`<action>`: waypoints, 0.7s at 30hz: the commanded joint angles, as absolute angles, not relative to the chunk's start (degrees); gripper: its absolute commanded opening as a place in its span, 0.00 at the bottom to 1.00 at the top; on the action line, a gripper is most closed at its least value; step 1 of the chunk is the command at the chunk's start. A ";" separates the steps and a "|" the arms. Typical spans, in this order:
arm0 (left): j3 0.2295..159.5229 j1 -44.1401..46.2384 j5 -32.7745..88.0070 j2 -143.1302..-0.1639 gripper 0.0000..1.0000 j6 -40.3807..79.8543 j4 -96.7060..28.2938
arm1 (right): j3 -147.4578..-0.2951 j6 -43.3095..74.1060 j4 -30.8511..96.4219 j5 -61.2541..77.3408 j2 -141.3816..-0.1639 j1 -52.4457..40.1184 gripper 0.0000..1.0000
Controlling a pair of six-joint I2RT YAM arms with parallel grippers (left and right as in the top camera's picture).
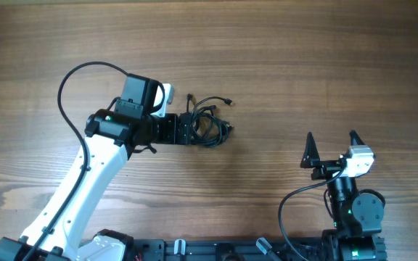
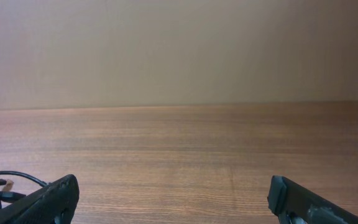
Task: Untangle cables
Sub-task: 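Move the left gripper toward the black cable bundle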
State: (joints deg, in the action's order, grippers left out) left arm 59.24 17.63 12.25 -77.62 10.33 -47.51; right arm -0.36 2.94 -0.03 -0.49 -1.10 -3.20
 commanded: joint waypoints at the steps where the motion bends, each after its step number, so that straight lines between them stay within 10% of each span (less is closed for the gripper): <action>1: 60.34 17.89 11.66 -77.80 0.99 9.39 -47.22 | -0.30 3.03 -0.38 -1.04 -0.64 -2.92 1.00; 21: 60.34 13.82 11.51 -77.80 1.00 13.08 -46.59 | -3.25 14.92 -0.73 9.04 -0.75 -2.92 1.00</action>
